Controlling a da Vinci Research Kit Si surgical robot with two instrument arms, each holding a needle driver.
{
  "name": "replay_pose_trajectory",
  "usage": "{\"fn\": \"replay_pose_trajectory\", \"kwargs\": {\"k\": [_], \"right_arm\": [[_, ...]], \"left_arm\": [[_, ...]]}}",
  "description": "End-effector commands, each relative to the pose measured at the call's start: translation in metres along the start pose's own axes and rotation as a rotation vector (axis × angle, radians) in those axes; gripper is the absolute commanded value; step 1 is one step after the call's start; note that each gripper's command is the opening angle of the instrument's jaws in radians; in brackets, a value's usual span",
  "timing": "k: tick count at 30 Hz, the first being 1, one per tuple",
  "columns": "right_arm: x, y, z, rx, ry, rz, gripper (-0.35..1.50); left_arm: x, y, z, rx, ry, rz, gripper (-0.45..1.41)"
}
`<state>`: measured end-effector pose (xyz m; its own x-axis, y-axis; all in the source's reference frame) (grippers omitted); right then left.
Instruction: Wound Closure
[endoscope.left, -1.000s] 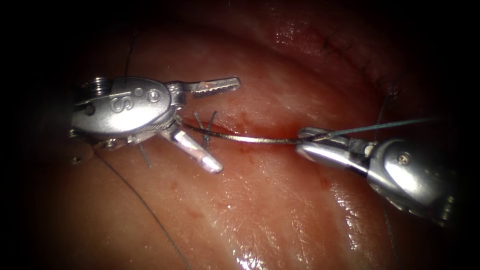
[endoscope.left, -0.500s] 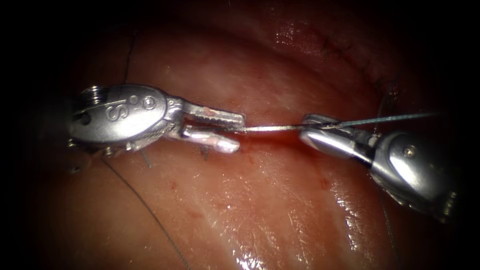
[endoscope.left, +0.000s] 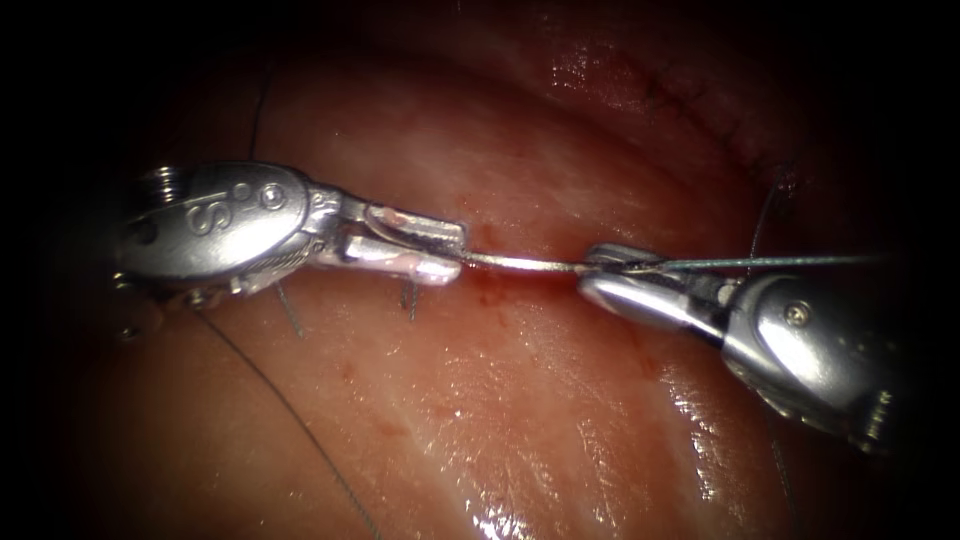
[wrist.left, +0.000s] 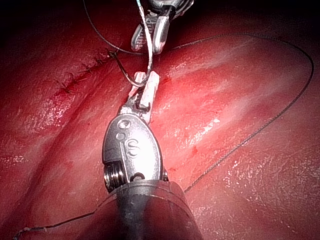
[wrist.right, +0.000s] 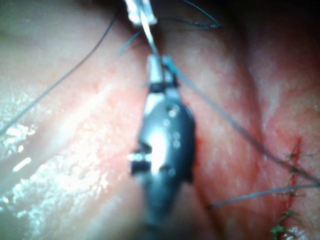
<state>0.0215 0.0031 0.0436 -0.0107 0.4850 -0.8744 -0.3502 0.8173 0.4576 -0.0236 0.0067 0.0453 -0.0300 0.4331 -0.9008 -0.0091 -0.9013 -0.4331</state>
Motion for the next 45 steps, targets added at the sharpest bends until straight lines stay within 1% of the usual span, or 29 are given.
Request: {"fn": "replay_pose_trajectory", "kwargs": {"k": [1,2,3,4,6,7,9,10,11,12,13,14,18,19,20,22,24,25,30,34,40,45], "right_arm": [[-0.0006,-0.0005,0.0011,-0.008,0.009,0.004,0.91],[-0.0007,-0.0006,0.0014,-0.015,0.013,0.010,1.06],[-0.0007,-0.0006,0.0014,-0.015,0.013,0.010,1.06],[-0.0008,-0.0007,0.0016,-0.021,0.015,0.015,1.13],[-0.0010,-0.0007,0.0017,-0.030,0.012,0.025,1.20],[-0.0011,-0.0006,0.0017,-0.055,0.010,0.049,1.28],[-0.0014,-0.0004,0.0017,-0.084,0.018,0.090,1.31],[-0.0016,-0.0005,0.0017,-0.094,0.027,0.106,1.31],[-0.0022,-0.0009,0.0016,-0.112,0.050,0.165,1.30],[-0.0022,-0.0009,0.0016,-0.112,0.050,0.165,1.30],[-0.0024,-0.0009,0.0016,-0.115,0.053,0.182,1.26],[-0.0028,-0.0010,0.0016,-0.136,0.070,0.241,1.18],[-0.0031,-0.0003,0.0021,-0.205,0.119,0.342,1.14],[-0.0031,0.0003,0.0025,-0.233,0.137,0.387,1.14],[-0.0031,0.0003,0.0025,-0.233,0.137,0.387,1.14],[-0.0034,0.0013,0.0033,-0.281,0.139,0.432,1.13],[-0.0036,0.0018,0.0038,-0.303,0.151,0.474,1.11],[-0.0039,0.0019,0.0041,-0.292,0.186,0.514,1.08],[-0.0042,0.0009,0.0051,-0.296,0.185,0.515,1.04],[-0.0049,-0.0001,0.0057,-0.301,0.172,0.512,1.01],[-0.0052,-0.0007,0.0056,-0.300,0.169,0.513,0.98],[-0.0053,-0.0017,0.0052,-0.340,0.188,0.508,0.98]], "left_arm": [[-0.0010,0.0003,0.0004,0.034,-0.005,-0.004,-0.45],[-0.0011,0.0003,0.0003,0.057,-0.012,0.008,-0.45],[-0.0011,0.0003,0.0003,0.057,-0.012,0.008,-0.45],[-0.0012,0.0005,0.0001,0.094,-0.006,0.025,-0.45],[-0.0013,0.0007,-0.0001,0.114,0.008,0.044,-0.45],[-0.0017,0.0010,-0.0001,0.138,0.019,0.082,-0.45],[-0.0021,0.0012,-0.0001,0.176,0.029,0.131,-0.45],[-0.0024,0.0014,-0.0001,0.204,0.034,0.163,-0.45],[-0.0030,0.0017,0.0001,0.269,0.032,0.236,-0.45],[-0.0030,0.0017,0.0001,0.269,0.032,0.236,-0.45],[-0.0034,0.0019,0.0002,0.293,0.027,0.263,-0.45],[-0.0042,0.0021,0.0004,0.330,0.020,0.300,-0.45],[-0.0062,0.0025,0.0010,0.360,0.047,0.357,-0.45],[-0.0070,0.0026,0.0011,0.372,0.054,0.388,-0.45],[-0.0070,0.0026,0.0011,0.372,0.054,0.388,-0.45],[-0.0080,0.0028,0.0014,0.388,0.075,0.435,-0.45],[-0.0085,0.0031,0.0015,0.392,0.085,0.465,-0.45],[-0.0087,0.0033,0.0016,0.396,0.083,0.492,-0.45],[-0.0088,0.0034,0.0015,0.405,0.088,0.516,-0.45],[-0.0088,0.0034,0.0015,0.408,0.087,0.534,-0.45],[-0.0086,0.0032,0.0010,0.424,0.070,0.546,-0.45],[-0.0084,0.0031,0.0004,0.441,0.064,0.550,-0.45]]}}
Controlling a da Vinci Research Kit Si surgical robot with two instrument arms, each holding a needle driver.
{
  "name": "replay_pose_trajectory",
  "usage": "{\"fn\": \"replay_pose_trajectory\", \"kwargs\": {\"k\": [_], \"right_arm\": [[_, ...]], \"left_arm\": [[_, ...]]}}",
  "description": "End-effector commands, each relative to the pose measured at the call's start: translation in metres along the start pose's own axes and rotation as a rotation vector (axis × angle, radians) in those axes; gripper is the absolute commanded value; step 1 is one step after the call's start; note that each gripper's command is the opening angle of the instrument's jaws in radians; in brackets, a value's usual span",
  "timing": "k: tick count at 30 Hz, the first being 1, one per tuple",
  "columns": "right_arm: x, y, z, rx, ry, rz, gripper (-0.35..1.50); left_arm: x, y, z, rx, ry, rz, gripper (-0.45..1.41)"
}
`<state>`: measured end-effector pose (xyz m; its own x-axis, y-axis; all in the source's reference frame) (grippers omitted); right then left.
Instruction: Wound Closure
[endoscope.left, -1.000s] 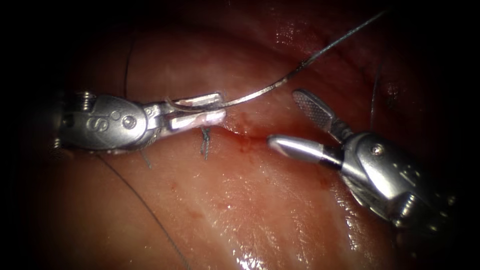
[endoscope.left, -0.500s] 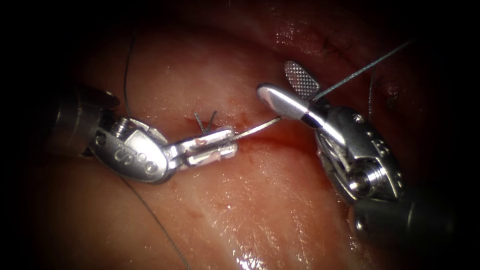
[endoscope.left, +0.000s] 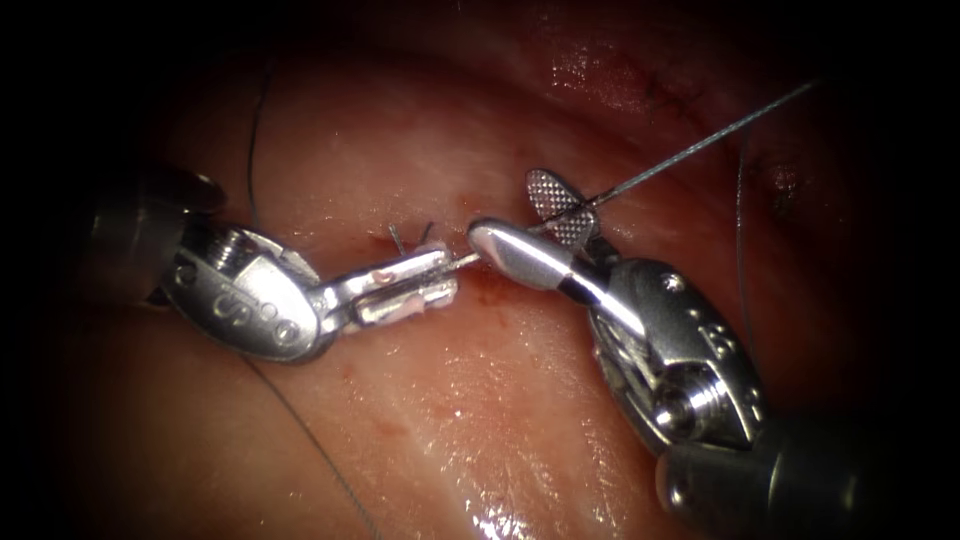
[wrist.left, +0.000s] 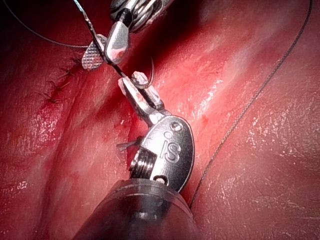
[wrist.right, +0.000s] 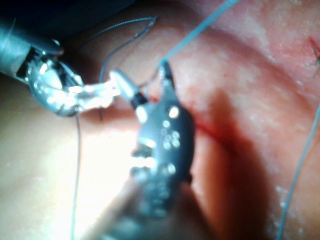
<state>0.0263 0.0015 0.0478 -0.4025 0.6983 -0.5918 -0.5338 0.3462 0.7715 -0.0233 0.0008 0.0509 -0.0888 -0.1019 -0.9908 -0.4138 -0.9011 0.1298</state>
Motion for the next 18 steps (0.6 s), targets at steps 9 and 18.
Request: {"fn": "replay_pose_trajectory", "kwargs": {"k": [9,18], "right_arm": [[-0.0025,-0.0005,0.0002,-0.022,0.174,0.075,0.89],[-0.0035,-0.0008,0.0014,-0.034,0.186,0.070,0.88]], "left_arm": [[-0.0005,0.0008,0.0002,0.010,-0.005,-0.002,-0.45],[-0.0005,0.0008,0.0002,0.013,-0.009,-0.001,-0.45]]}}
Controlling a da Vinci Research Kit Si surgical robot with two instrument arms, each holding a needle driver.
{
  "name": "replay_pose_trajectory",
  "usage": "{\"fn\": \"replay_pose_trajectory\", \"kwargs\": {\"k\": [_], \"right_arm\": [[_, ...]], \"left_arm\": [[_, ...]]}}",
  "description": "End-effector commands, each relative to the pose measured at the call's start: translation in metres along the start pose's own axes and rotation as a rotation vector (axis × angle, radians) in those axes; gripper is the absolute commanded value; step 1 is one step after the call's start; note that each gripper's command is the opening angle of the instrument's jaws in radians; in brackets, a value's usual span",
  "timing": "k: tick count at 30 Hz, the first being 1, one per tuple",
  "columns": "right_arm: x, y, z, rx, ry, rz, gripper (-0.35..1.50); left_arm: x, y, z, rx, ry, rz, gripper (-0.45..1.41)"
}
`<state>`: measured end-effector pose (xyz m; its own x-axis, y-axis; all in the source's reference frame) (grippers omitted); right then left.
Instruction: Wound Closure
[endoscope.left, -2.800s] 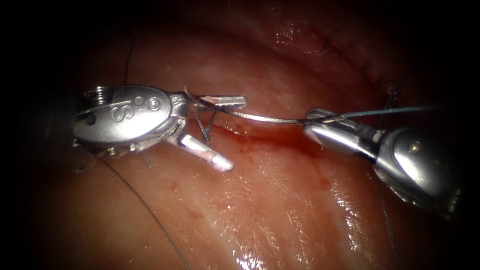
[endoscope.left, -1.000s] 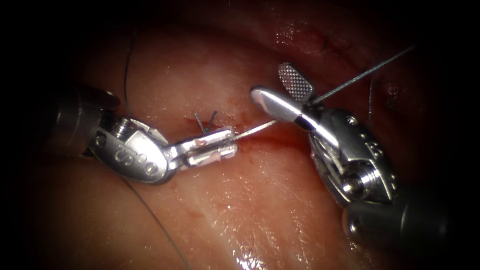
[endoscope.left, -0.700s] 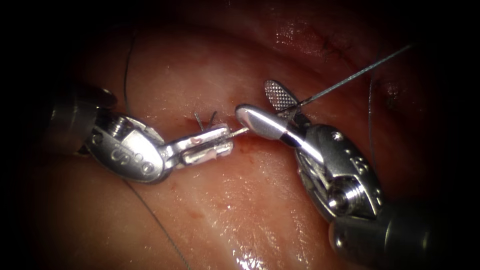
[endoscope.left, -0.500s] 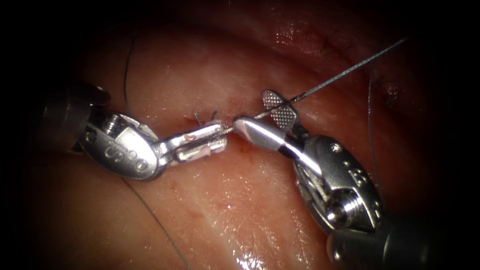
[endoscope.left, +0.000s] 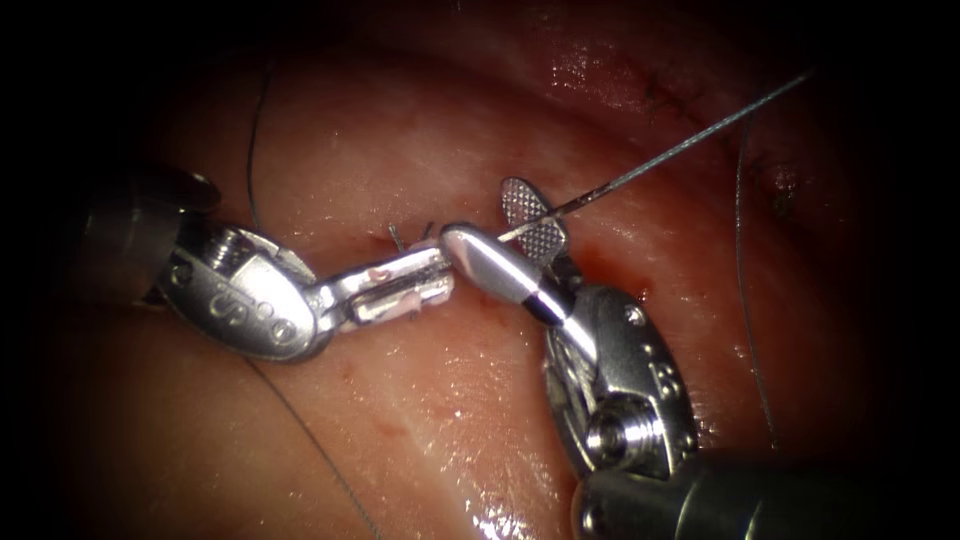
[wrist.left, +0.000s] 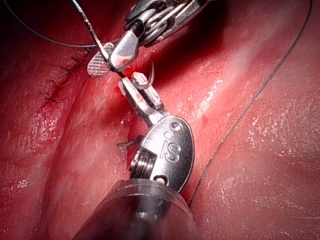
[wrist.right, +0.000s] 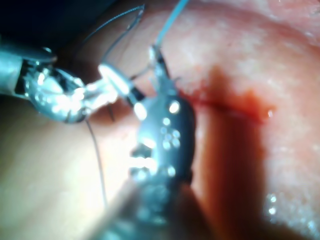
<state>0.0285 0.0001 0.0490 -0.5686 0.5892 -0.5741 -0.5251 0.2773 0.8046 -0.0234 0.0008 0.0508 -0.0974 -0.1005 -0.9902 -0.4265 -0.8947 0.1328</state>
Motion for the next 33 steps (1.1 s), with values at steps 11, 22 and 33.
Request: {"fn": "replay_pose_trajectory", "kwargs": {"k": [11,22,33], "right_arm": [[-0.0003,0.0001,-0.0001,-0.003,0.029,0.003,0.88],[-0.0003,0.0004,-0.0001,-0.013,0.033,-0.003,0.49],[-0.0004,0.0010,-0.0005,-0.013,0.060,-0.004,-0.35]], "left_arm": [[-0.0006,0.0007,0.0001,-0.001,-0.002,-0.003,-0.45],[-0.0005,0.0008,0.0000,0.000,-0.003,-0.002,-0.45],[-0.0005,0.0008,0.0000,0.000,-0.004,-0.002,-0.45]]}}
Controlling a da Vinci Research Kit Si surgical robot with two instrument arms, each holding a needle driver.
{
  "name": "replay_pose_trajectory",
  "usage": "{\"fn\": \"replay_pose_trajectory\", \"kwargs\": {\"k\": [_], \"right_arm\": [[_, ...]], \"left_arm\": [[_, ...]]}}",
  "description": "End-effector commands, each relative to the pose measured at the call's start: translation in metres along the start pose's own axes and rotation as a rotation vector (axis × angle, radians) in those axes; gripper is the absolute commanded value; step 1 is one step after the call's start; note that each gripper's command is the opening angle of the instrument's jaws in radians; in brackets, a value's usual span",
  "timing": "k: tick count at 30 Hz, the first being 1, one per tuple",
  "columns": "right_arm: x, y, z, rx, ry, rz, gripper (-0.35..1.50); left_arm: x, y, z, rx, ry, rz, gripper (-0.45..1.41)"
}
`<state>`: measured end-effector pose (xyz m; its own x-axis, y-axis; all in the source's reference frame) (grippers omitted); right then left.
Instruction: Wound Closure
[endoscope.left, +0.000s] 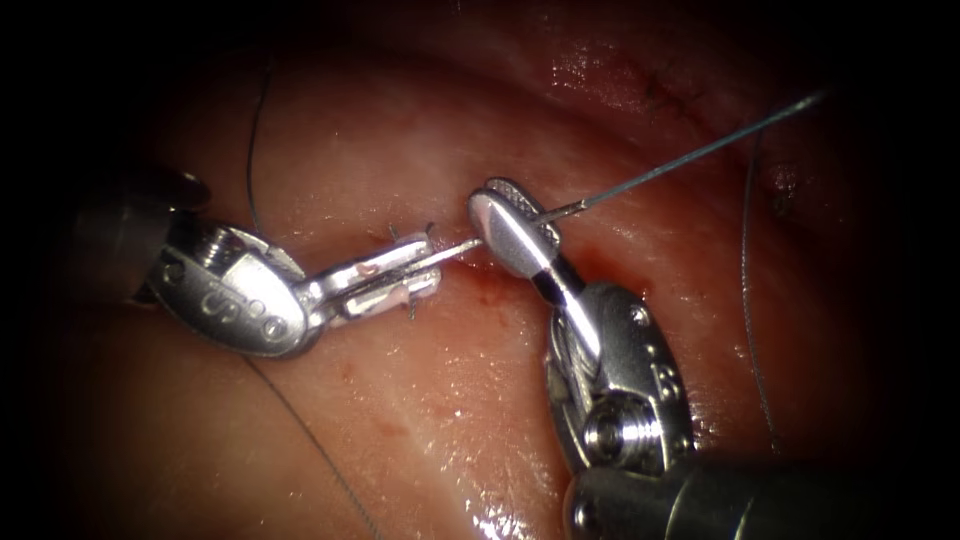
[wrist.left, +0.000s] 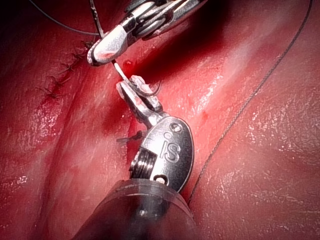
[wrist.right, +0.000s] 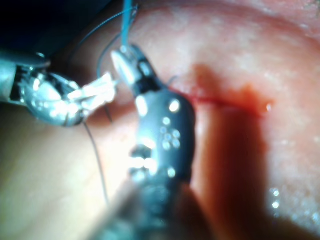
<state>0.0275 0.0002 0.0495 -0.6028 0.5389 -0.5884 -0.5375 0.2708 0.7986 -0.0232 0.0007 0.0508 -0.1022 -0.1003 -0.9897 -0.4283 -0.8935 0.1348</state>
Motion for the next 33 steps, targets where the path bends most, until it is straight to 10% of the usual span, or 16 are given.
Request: {"fn": "replay_pose_trajectory", "kwargs": {"k": [1,5,9,12,18,24,33], "right_arm": [[-0.0007,0.0001,-0.0001,0.000,0.000,0.004,-0.35],[-0.0004,0.0004,-0.0003,0.001,-0.001,0.010,-0.35],[0.0003,0.0011,-0.0006,0.005,-0.027,-0.015,-0.35],[0.0010,0.0020,-0.0008,0.004,-0.035,-0.033,-0.35],[0.0040,0.0047,-0.0016,0.030,-0.089,-0.148,-0.35],[0.0083,0.0066,0.0010,0.212,-0.340,-0.468,-0.35],[0.0110,0.0066,0.0030,0.310,-0.456,-0.744,-0.35]], "left_arm": [[-0.0005,0.0008,0.0002,-0.002,0.000,-0.004,-0.45],[-0.0005,0.0007,0.0004,-0.001,-0.004,-0.093,-0.30],[-0.0003,0.0001,0.0010,-0.019,-0.031,-0.268,0.91],[-0.0002,-0.0005,0.0010,-0.049,-0.069,-0.357,1.24],[0.0000,-0.0014,-0.0005,-0.135,-0.161,-0.430,1.24],[0.0003,0.0000,0.0002,-0.297,-0.399,-0.526,0.93],[-0.0004,0.0009,0.0018,-0.375,-0.542,-0.516,0.47]]}}
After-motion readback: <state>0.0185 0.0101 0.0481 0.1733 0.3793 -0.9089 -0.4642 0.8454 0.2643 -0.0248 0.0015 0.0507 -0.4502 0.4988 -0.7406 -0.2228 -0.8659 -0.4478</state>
